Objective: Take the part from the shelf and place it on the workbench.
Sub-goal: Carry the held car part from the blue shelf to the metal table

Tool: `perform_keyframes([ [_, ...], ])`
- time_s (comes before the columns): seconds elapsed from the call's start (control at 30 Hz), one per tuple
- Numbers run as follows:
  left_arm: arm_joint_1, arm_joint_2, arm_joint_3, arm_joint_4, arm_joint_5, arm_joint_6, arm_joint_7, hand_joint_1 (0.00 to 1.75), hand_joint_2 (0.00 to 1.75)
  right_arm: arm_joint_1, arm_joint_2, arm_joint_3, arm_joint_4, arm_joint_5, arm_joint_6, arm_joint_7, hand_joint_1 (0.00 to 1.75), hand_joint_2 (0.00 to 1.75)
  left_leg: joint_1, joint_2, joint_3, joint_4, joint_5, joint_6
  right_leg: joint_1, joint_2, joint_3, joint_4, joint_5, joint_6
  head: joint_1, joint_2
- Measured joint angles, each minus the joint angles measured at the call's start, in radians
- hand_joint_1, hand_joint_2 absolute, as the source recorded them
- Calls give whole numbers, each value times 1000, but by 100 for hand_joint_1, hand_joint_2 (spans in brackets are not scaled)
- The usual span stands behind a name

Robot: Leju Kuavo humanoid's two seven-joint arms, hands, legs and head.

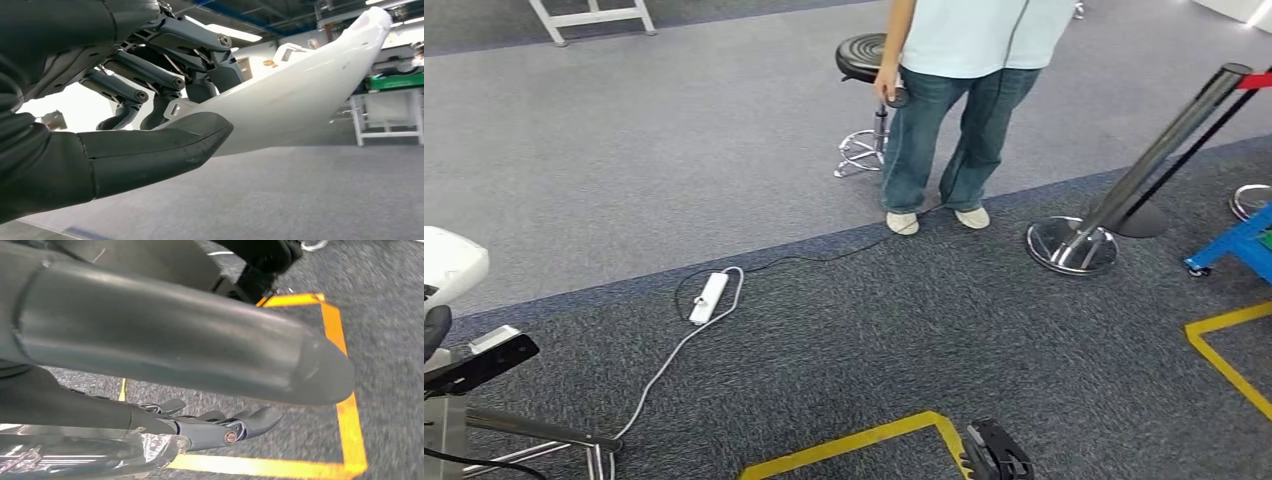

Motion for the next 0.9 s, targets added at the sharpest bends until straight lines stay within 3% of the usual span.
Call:
perform_keyframes([
  [0.07, -1, -3, 0, 0, 10, 0, -1, 159, 175, 4, 0, 0, 0, 0, 0, 1, 0, 0, -4, -27, -1, 0, 1, 5, 2, 20, -65, 118, -38, -4, 2, 0],
  [0.1, -1, -4, 2, 0, 19, 1, -3, 159, 175, 6, 0, 0, -1, 0, 0, 1, 0, 0, -6, -42, -2, 0, 1, 6, 3, 23, -78, 132, -30, -8, 2, 0],
  [0.13, -2, -6, 6, 0, 32, 2, -6, 159, 175, 7, 0, 0, -1, 0, 0, 1, 0, 0, -8, -58, -1, 1, 2, 6, 5, 27, -70, 103, -2, -14, 2, 0],
  [0.17, -4, -7, 10, 0, 50, 5, -10, 159, 175, 6, 0, 0, -1, 0, 0, 1, 0, 0, -9, -72, -1, 1, 2, 6, 7, 38, -44, 40, 37, -21, 2, 0],
  [0.23, -10, -11, 23, -4, 96, 10, -16, 159, 175, 5, 0, 0, -1, 0, 0, 1, 0, 0, -9, -98, -2, 2, 3, 3, 8, 83, 18, -98, 96, -33, 1, 0],
  [0.3, -19, -17, 41, -10, 143, 11, -18, 159, 175, 4, -1, 0, -1, 0, 0, 0, 0, 0, -6, -119, -8, 3, 7, -6, 10, 106, 49, -157, 108, -35, 1, 0],
  [0.37, -24, -21, 62, -17, 185, 9, -18, 159, 175, 4, 0, 0, -1, 0, 1, 0, 0, 0, -2, -134, -14, 2, 11, -18, 11, 85, 54, -165, 113, -37, 2, 0],
  [0.43, -30, -25, 86, -24, 215, 7, -18, 159, 175, 3, 2, 0, -2, -1, 1, -1, 0, 0, -4, -96, -28, 25, -8, -26, 8, 63, 59, -178, 120, -46, -1, 0],
  [0.5, -42, -28, 103, -27, 228, 6, -17, 159, 175, 5, 2, 0, -1, -3, 0, -2, 0, 0, -5, -37, -75, 123, -66, -35, 6, 37, 63, -186, 123, -51, -4, 0],
  [0.57, -48, -32, 112, -28, 231, 4, -16, 159, 175, 8, 2, 0, -1, -4, 1, -2, 0, 0, 0, -18, -135, 246, -116, -45, 5, 8, 63, -186, 121, -52, -5, 0],
  [0.6, -48, -34, 116, -28, 232, 4, -16, 159, 175, 9, 2, 0, -2, -4, 1, -2, 0, 0, 3, -16, -148, 272, -117, -50, 4, -7, 63, -186, 119, -51, -5, 0],
  [0.63, -48, -36, 119, -28, 233, 3, -16, 159, 175, 9, 2, 0, -2, -4, 2, -2, 0, 0, 6, -12, -143, 260, -99, -55, 2, -20, 64, -186, 117, -49, -5, 0],
  [0.67, -48, -37, 123, -28, 233, 2, -16, 159, 175, 9, 3, 0, -2, -4, 2, -2, 0, 0, 9, -3, -117, 211, -67, -59, 0, -33, 66, -186, 115, -45, -5, 0],
  [0.73, -50, -38, 128, -30, 234, 2, -16, 159, 175, 8, 1, 0, -1, -4, 1, -2, 0, 0, 10, 49, -45, 75, -7, -67, 1, -56, 72, -181, 105, -33, -8, 0],
  [0.8, -53, -41, 131, -31, 234, -1, -11, 159, 175, 7, -1, 0, -1, -4, 2, -2, 0, 0, 8, 82, -10, 4, 9, -56, 9, -77, 79, -177, 96, -21, -9, 0],
  [0.87, -52, -45, 136, -32, 235, -6, -1, 159, 175, 5, -1, 0, -1, -4, 3, -2, 0, 0, 6, 61, -12, 1, 5, -37, 10, -99, 87, -179, 90, -12, -5, 0],
  [0.9, -51, -46, 142, -32, 235, -8, 3, 159, 175, 4, -1, 0, -1, -4, 3, -2, 0, 0, 7, 49, -12, 1, 4, -30, 7, -90, 88, -175, 83, -6, -4, 0],
])
